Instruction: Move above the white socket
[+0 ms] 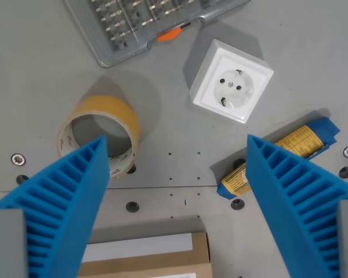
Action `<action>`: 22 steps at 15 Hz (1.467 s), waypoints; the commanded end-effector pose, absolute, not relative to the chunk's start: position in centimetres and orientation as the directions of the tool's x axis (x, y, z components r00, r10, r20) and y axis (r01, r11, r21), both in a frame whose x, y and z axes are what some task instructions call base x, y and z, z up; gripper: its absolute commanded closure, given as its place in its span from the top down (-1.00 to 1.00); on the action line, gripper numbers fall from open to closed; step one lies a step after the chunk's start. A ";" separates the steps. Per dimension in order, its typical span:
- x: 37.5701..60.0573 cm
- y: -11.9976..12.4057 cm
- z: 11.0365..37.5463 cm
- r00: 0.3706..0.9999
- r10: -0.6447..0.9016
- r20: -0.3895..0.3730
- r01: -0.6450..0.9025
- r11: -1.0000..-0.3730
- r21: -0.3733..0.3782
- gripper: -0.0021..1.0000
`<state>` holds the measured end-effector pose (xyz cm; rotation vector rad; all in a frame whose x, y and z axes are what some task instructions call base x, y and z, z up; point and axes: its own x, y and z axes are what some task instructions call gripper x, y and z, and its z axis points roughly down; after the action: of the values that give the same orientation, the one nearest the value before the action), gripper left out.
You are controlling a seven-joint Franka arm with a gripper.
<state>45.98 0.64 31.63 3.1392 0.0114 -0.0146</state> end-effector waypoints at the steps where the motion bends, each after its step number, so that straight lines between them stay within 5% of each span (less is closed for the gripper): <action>1: 46.0 0.6 31.9 1.000 0.007 -0.003 0.007 -1.000 0.002 1.00; 22: 45.7 -0.6 28.7 0.987 -0.155 0.049 -0.155 -0.988 -0.002 1.00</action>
<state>46.14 -0.28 29.44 3.1366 -0.0852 -0.0537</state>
